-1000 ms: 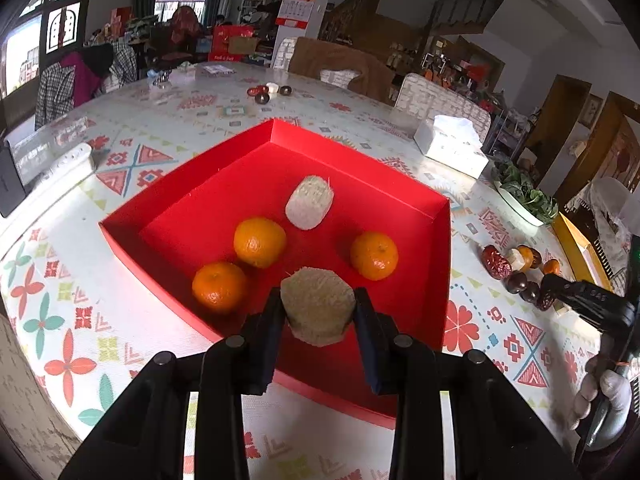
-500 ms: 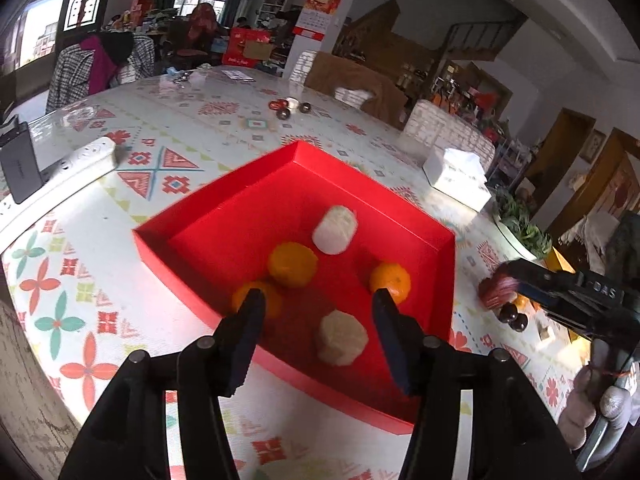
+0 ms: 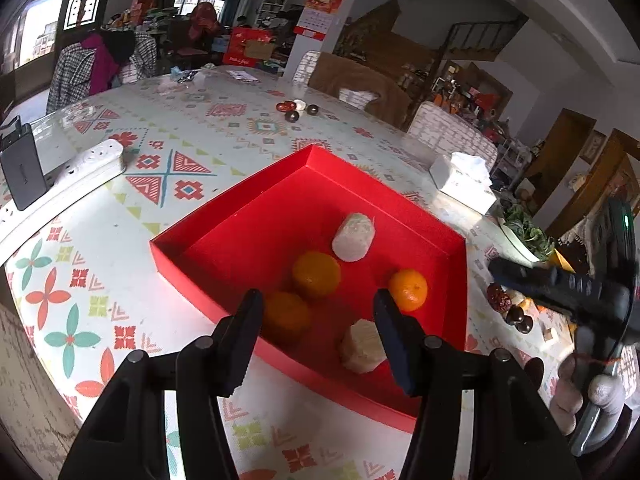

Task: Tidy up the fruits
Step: 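Carry the red date over the red tray and open the right tool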

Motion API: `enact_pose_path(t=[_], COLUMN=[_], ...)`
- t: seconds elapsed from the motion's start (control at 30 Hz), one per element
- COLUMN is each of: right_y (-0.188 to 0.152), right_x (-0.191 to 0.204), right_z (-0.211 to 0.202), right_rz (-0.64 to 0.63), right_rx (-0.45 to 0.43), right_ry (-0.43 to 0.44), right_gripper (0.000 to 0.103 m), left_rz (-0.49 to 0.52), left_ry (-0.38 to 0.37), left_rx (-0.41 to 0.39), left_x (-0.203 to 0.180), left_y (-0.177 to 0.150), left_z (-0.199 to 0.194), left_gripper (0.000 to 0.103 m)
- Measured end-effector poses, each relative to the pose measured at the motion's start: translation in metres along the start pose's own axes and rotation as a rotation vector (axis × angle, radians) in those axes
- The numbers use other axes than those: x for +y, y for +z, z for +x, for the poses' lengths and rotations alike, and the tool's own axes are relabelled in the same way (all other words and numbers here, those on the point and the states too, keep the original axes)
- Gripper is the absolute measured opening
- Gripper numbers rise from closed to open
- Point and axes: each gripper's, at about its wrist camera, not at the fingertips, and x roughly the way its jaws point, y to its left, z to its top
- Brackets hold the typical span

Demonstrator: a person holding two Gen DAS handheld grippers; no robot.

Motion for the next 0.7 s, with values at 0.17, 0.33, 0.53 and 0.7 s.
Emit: enact_pose_path(t=[0.17,0.33,0.53,0.7], right_y=[-0.026,-0.054,-0.089,-0.103], right_x=[-0.039,-0.076,-0.1,-0.097], right_z=[-0.043,-0.092,-0.107,-0.083], right_rz=[0.01,0.073,0.125,0.146], right_rx=[-0.018,-0.076,-0.029,0.014], right_ry=[-0.086,-0.172,-0.17,-0.145], right_gripper=[0.041,0.049,0.061,0.061], left_rz=[0.01,0.015,0.029,0.07], left_ry=[-0.021,-0.018,-0.023,-0.038], left_rx=[-0.001,-0.007,-0.002,-0.005], left_x=[-0.005,-0.008,-0.018,-0.035], left_y=[0.001,0.001,-0.002,-0.007], left_z=[0.001,0.0,-0.001,-0.006], left_gripper=[0.056,0.06,0.06,0.06])
